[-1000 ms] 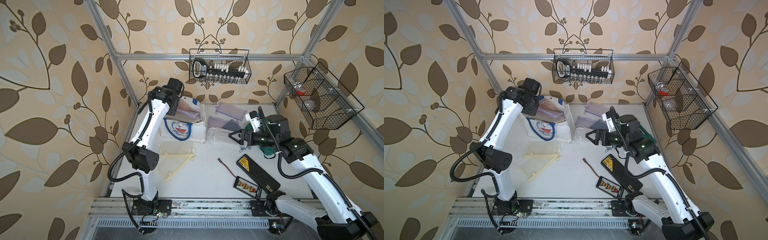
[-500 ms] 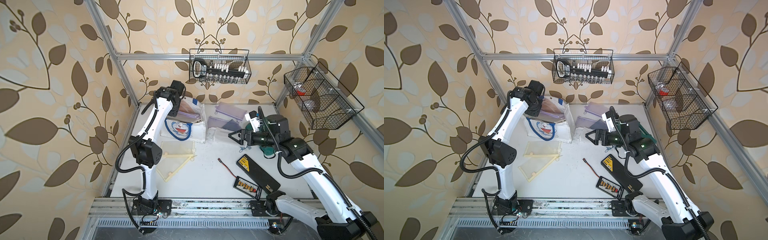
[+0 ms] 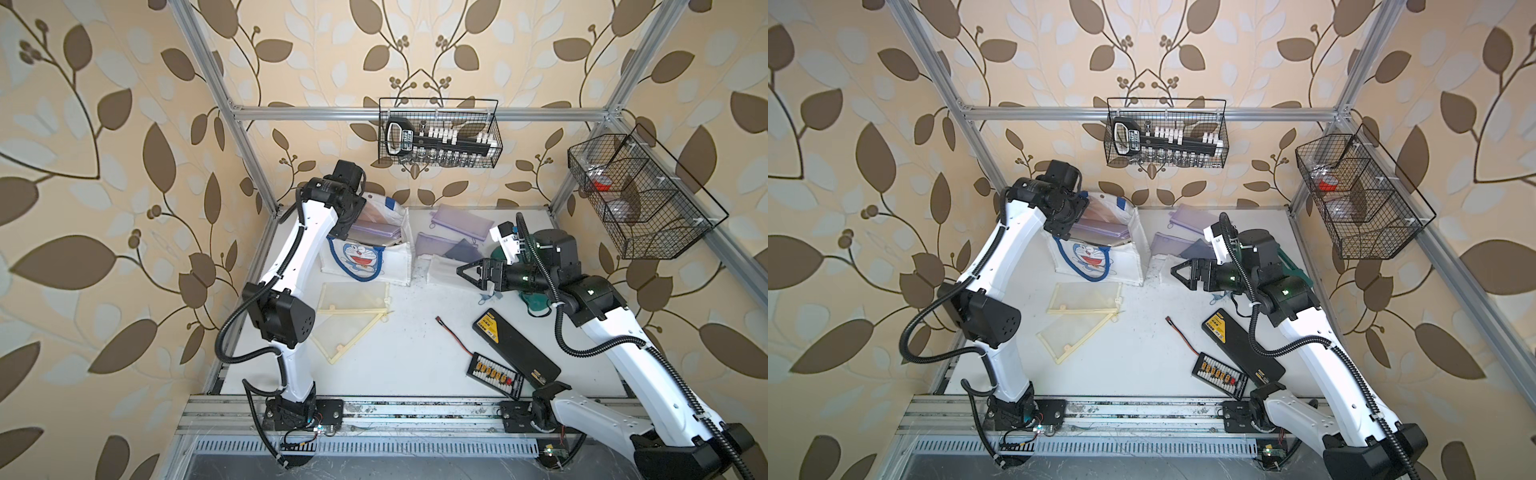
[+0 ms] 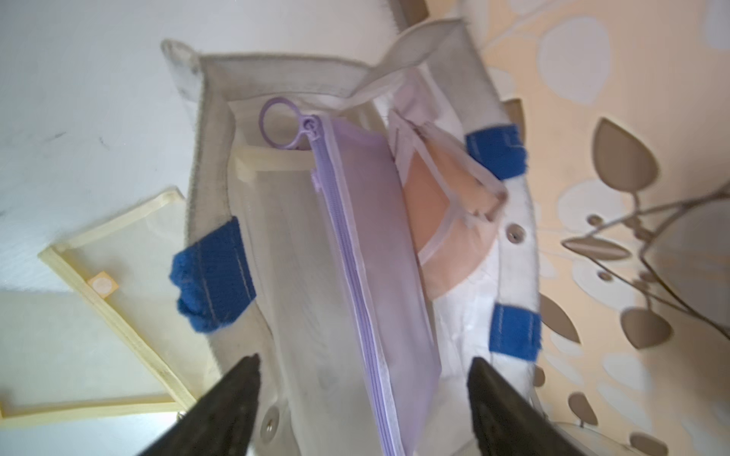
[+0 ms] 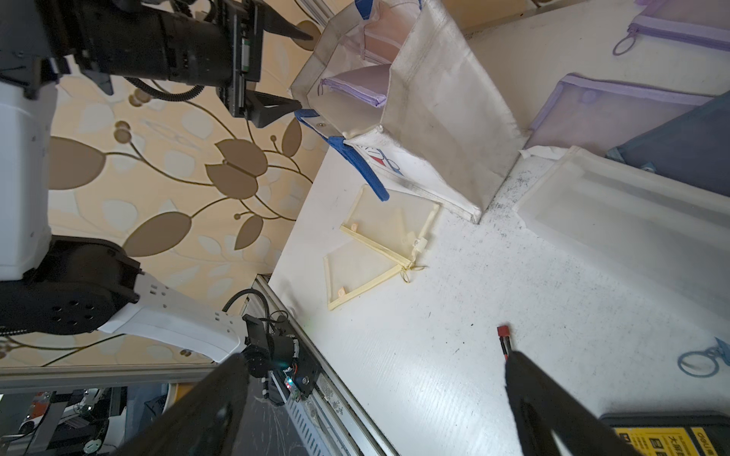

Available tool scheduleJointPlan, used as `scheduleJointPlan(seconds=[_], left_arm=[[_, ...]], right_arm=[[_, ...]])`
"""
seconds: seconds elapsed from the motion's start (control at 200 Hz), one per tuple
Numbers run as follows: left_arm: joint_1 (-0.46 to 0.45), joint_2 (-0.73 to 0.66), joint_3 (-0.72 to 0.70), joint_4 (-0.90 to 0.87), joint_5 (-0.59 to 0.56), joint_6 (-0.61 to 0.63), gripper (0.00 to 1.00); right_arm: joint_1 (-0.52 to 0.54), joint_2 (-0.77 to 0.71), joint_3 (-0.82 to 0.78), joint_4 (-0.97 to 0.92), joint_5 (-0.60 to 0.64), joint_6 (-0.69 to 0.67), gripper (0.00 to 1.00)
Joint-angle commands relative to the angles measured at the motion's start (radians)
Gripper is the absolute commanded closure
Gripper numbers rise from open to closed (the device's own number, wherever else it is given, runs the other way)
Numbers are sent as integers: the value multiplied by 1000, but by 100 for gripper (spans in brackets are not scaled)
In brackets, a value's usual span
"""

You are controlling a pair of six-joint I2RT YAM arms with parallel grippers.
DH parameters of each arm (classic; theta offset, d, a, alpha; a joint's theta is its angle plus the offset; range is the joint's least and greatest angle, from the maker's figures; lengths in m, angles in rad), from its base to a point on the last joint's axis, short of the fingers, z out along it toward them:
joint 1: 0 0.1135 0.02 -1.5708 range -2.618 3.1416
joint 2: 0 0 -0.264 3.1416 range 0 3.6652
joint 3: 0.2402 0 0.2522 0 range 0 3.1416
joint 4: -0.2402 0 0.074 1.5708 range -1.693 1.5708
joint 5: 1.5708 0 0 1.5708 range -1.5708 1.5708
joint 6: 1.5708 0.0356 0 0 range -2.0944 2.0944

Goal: Put the pencil pouch into the canvas bag
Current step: Place the pencil pouch in the canvas bag, then move the pencil pouches to the center of the board.

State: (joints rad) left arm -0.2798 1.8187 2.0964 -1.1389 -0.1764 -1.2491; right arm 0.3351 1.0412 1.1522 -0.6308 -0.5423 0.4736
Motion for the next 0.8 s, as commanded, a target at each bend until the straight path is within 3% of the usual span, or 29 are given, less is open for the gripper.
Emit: scheduleJointPlan(seconds=[0.0, 0.085, 0.245, 0.345, 0.45, 0.56, 0.685, 0.795], left_arm=[[7, -188, -130, 82, 151, 226, 2], [7, -347, -329, 132, 236, 300, 1], [13, -702, -737, 246, 272, 353, 1], [44, -818, -891, 247, 294, 387, 1], [91, -858, -964, 175, 268, 451, 1], [174, -863, -1060, 224, 270, 537, 1], [233, -778, -1118, 294, 232, 559, 1], [305, -690, -1149, 395, 278, 531, 1]], right_arm=[[-3, 3, 14, -8, -1, -14, 0], [-3, 2, -4, -31, 20, -15, 0], [-2, 14, -35, -42, 22, -17, 0], [0, 23, -38, -43, 41, -21, 0], [5, 31, -35, -56, 65, -35, 0], [7, 19, -58, -56, 62, -32, 0], [19, -3, -75, -56, 56, -20, 0], [21, -15, -73, -65, 52, -14, 0]])
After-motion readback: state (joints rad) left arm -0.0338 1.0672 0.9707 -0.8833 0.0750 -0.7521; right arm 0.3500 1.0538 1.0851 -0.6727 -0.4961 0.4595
